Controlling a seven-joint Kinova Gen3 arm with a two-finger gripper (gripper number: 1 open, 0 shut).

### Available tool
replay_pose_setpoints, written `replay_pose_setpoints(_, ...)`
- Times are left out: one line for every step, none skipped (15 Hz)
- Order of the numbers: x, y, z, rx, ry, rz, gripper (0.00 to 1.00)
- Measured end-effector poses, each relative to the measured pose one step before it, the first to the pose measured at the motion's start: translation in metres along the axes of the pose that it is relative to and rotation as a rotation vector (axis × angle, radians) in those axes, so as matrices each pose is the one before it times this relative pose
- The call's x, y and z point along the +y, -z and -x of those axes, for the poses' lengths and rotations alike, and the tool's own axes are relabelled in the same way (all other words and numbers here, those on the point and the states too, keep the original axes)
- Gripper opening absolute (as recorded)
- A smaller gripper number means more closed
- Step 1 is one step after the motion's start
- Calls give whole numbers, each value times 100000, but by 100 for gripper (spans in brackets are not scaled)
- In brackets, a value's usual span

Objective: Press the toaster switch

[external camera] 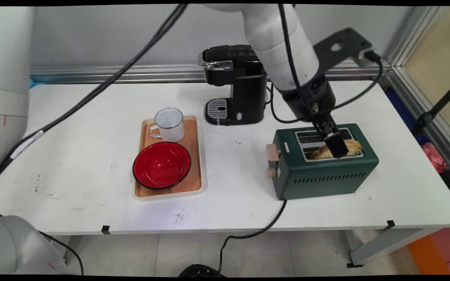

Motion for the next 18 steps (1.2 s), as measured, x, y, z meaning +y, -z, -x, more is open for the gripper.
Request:
replay_pose_setpoints(194,796,125,828,-201,39,100)
replay_pose_setpoints(122,561,99,550,-170,-19,100)
replay_pose_setpoints(183,925,233,751,-387,-134,100)
replay_pose_setpoints(174,1157,332,864,-428,-298,100)
replay_pose_setpoints(160,1202,391,876,-410,-368,100)
replay_pose_setpoints(112,1062,400,687,-335,-391,100)
replay_pose_setpoints(61,718,268,454,-201,-315,100)
replay_pose_setpoints(78,1070,470,545,-319,-469,100)
replay_pose_setpoints(32,710,322,355,-178,-386,100)
replay_pose_setpoints(51,1035,550,415,-318,-543,100)
replay_pose_setpoints(28,1164,684,590,-374,-873,100)
replay_pose_setpoints(5,1199,834,611,-393,-1062,100)
replay_pose_setpoints(24,674,579,288,-274,-713,100)
replay_pose_setpoints(15,456,461,178,-269,-509,100)
replay_pose_setpoints(47,565,707,75,-499,-629,100)
replay_pose_setpoints(82,464,789,145,-860,-574,100)
replay_pose_setpoints(71,284,748,94,-919,-465,100)
replay_pose_setpoints(24,81,593,127,-816,-374,100)
